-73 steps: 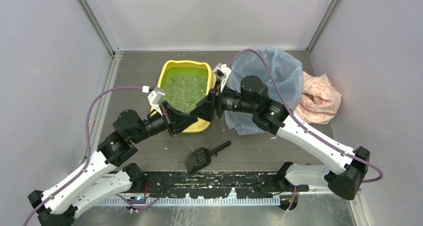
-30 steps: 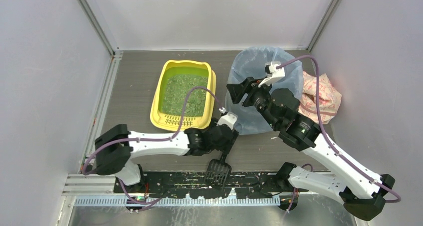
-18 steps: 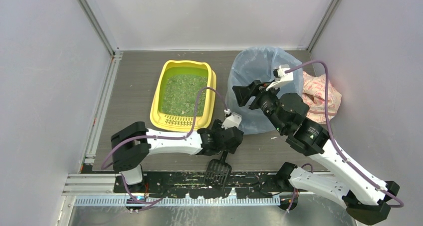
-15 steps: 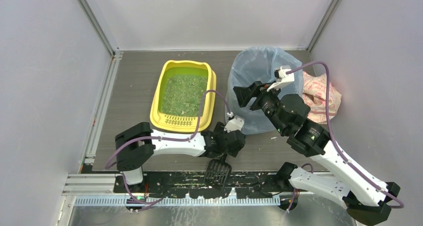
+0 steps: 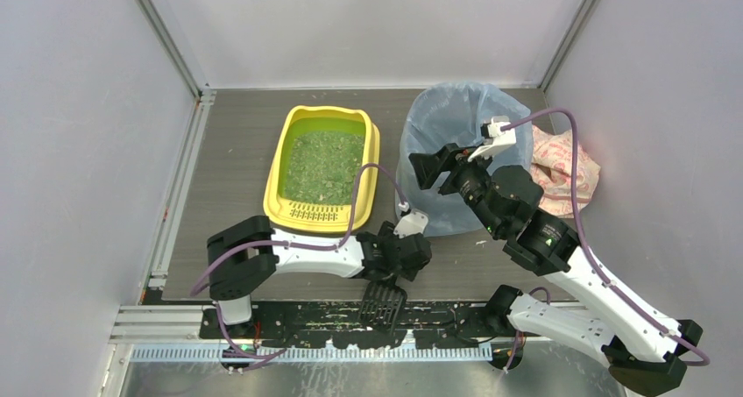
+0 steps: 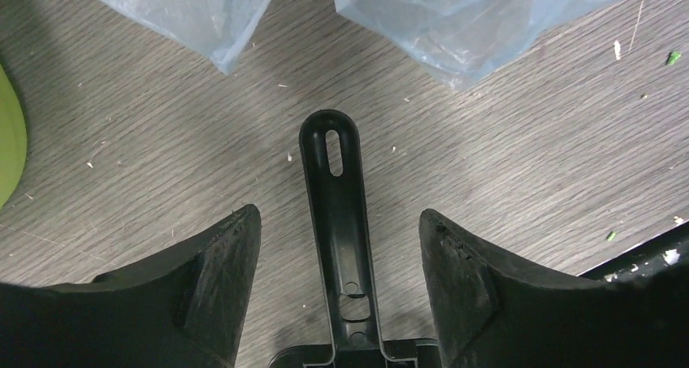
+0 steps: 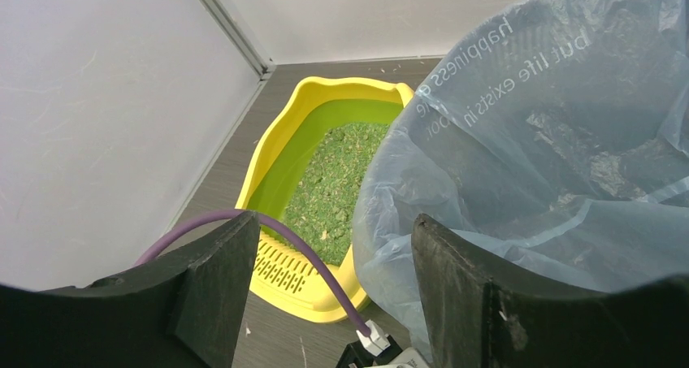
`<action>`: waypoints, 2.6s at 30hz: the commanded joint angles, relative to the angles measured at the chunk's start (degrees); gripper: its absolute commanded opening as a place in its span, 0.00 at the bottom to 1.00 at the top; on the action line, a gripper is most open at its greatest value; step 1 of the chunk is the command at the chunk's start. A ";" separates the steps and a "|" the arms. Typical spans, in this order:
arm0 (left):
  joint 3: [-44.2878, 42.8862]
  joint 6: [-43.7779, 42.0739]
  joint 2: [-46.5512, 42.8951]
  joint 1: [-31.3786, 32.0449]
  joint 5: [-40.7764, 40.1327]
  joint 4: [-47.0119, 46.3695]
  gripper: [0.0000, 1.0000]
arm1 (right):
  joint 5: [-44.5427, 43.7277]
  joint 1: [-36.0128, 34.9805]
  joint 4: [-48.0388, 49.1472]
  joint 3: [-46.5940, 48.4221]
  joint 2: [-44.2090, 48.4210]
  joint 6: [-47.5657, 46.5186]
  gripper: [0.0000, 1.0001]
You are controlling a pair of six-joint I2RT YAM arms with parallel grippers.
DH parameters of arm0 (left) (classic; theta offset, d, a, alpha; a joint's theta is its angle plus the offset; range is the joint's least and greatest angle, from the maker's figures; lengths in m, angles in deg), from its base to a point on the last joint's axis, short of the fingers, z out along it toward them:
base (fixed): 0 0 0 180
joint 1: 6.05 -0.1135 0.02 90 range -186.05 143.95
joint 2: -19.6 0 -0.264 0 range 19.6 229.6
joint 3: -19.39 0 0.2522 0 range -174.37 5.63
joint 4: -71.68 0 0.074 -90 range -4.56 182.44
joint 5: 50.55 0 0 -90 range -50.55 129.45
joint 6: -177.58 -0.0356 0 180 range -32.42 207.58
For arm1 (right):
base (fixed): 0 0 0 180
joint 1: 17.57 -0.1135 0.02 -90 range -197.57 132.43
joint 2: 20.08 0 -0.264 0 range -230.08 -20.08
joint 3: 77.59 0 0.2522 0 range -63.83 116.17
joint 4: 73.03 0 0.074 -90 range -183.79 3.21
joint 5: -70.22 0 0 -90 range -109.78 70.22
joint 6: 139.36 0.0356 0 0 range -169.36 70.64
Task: Clean the litter box
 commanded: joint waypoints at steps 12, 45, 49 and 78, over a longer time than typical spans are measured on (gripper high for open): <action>-0.04 1.45 2.22 0.14 0.72 0.79 0.62 | -1.58 -0.02 1.97 -0.52 0.45 -0.17 0.74; 7.05 -10.12 -37.52 2.28 -1.49 6.84 0.00 | 1.80 -0.03 3.63 -1.19 -0.12 1.32 0.76; 10.20 -17.44 -54.14 0.50 -2.15 5.83 0.00 | 7.02 0.06 4.51 0.12 0.83 1.68 0.79; -14.34 -47.88 -60.16 -0.54 31.05 -10.32 0.00 | 67.87 14.64 62.23 -8.18 -15.46 41.95 0.98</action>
